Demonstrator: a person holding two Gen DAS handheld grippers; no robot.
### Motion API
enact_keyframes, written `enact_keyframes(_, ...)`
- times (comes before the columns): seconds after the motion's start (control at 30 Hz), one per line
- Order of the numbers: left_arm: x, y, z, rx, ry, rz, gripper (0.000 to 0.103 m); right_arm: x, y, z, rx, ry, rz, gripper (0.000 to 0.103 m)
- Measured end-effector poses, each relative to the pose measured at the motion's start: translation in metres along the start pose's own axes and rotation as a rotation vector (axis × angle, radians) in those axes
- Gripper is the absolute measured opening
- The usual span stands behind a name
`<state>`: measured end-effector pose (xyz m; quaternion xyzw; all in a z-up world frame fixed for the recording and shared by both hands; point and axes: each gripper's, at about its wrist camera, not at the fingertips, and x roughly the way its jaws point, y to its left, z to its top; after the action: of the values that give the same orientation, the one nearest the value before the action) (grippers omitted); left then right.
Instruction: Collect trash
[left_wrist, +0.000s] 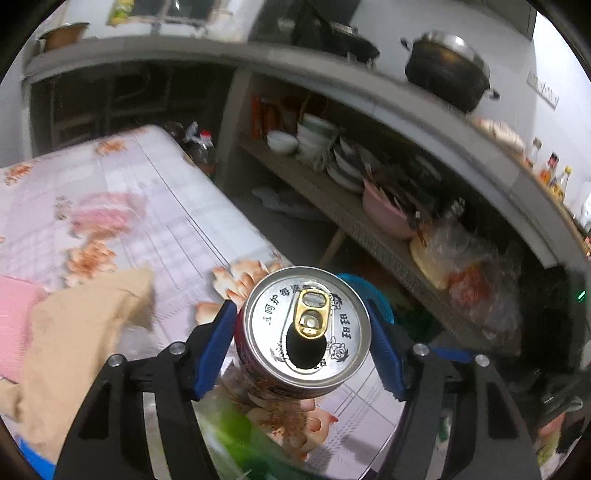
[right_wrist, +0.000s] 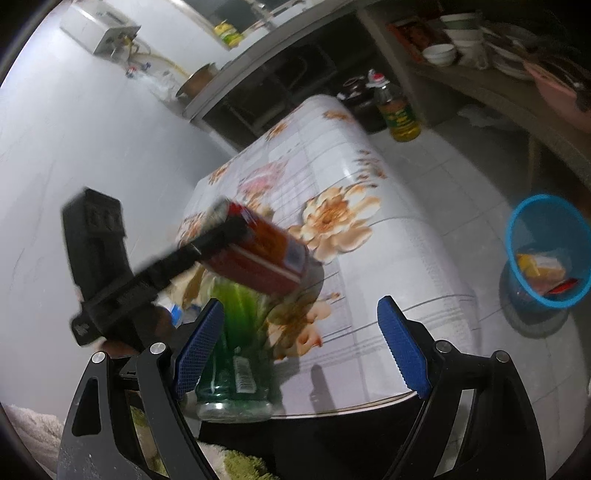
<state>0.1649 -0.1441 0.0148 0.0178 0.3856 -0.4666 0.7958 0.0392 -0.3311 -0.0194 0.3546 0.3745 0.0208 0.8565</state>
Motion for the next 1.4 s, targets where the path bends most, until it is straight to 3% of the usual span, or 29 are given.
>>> enact_keyframes(0.1,-0.033,0.01,0.002,-0.031,-0.063,0.016,0.066,0.013,0.011,-0.001,-0.015,0.044,0.044,0.081)
enact_keyframes(0.2,-0.063,0.022,-0.005,-0.067,-0.103,0.043,0.066,0.035,0.029,-0.002,-0.065,0.115,0.033,0.081)
enact_keyframes(0.53,-0.135,0.072,-0.04,-0.236,-0.183,0.129,0.065,0.091,0.07,0.0,-0.176,0.277,0.056,0.081)
enact_keyframes(0.67,-0.142,0.087,-0.052,-0.291,-0.191,0.152,0.065,0.105,0.079,-0.004,-0.168,0.322,0.076,0.082)
enact_keyframes(0.8,-0.146,0.097,-0.056,-0.347,-0.212,0.126,0.065,0.102,0.095,-0.014,-0.219,0.342,0.122,0.082)
enact_keyframes(0.9,-0.155,0.099,-0.054,-0.349,-0.248,0.135,0.065,0.105,0.104,-0.02,-0.234,0.366,0.161,0.082)
enact_keyframes(1.1,-0.168,0.096,-0.053,-0.339,-0.281,0.155,0.065,0.129,0.12,-0.029,-0.246,0.408,0.154,0.082)
enact_keyframes(1.27,-0.168,0.091,-0.056,-0.318,-0.27,0.182,0.065,0.145,0.122,-0.038,-0.239,0.453,0.133,0.061)
enact_keyframes(1.4,-0.16,0.084,-0.058,-0.297,-0.252,0.189,0.065,0.131,0.117,-0.043,-0.249,0.446,0.099,0.06)
